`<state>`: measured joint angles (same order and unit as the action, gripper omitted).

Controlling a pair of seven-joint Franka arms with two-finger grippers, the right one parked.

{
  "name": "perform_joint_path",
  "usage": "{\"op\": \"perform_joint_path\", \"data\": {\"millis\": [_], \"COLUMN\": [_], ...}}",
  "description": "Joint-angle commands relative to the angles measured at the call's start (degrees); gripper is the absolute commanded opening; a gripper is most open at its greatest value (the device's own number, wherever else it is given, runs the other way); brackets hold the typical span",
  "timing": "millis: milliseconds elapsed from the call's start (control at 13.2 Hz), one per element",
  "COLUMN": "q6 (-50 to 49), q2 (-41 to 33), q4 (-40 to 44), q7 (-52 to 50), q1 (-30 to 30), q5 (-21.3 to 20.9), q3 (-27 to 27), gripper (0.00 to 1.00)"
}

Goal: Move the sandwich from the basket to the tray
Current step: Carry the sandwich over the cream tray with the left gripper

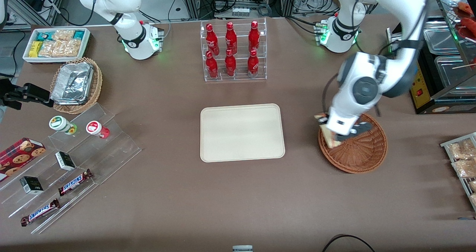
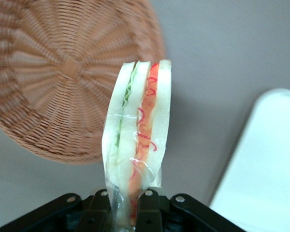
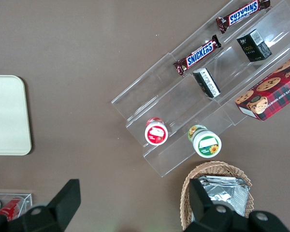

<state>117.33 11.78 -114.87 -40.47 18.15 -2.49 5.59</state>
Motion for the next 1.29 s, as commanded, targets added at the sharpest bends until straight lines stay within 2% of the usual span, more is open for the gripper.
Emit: {"op": "perform_joint_path", "data": {"millis": [0, 227, 529, 983, 1210], "q6": [-3.41, -10.26, -11.25, -11.07, -10.90], "q2": [4.55, 13.76, 22.30, 35.39, 37.17], "q4": [7.00, 20.17, 30.73, 47.26, 48.69], "q7": [0.83, 0.22, -0.57, -10.49, -11.48], "q1": [6.61, 13.39, 18.93, 21.23, 21.23], "q5": [0.02, 0.72, 2.22, 3.19, 3.01], "q3": [-0.76, -0.32, 0.12, 1.25, 1.53], "gripper": [0.00, 0.00, 0.00, 0.00, 0.00]}}
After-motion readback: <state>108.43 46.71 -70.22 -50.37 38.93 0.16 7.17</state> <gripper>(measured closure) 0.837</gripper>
